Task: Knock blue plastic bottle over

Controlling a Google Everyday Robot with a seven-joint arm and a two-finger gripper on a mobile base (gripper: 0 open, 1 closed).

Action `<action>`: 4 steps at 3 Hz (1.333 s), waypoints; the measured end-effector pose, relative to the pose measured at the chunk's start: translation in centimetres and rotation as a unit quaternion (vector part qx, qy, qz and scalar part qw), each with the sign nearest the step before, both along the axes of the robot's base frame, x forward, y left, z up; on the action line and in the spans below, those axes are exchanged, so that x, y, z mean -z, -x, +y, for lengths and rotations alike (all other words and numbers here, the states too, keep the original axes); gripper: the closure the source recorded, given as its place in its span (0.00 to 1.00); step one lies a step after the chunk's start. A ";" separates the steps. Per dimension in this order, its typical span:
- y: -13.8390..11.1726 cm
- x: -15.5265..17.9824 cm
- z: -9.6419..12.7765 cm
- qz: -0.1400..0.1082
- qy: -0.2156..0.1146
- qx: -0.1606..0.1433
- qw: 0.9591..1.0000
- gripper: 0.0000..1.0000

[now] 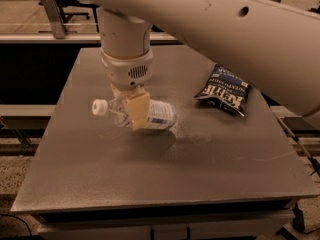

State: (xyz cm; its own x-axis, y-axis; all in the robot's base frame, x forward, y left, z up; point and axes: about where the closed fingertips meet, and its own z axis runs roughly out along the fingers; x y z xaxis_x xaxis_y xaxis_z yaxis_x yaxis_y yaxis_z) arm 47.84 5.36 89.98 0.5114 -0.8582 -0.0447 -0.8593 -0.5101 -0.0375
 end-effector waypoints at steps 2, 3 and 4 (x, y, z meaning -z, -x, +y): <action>0.7 1.5 0.0 -0.010 0.034 -0.027 0.999 0.00; 1.7 3.1 -0.3 -0.003 0.036 -0.020 0.999 0.00; 1.5 3.1 0.1 -0.008 0.030 -0.020 0.999 0.00</action>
Offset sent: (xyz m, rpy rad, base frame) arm -0.0234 -0.0146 -0.0224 -0.1517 0.0235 0.0787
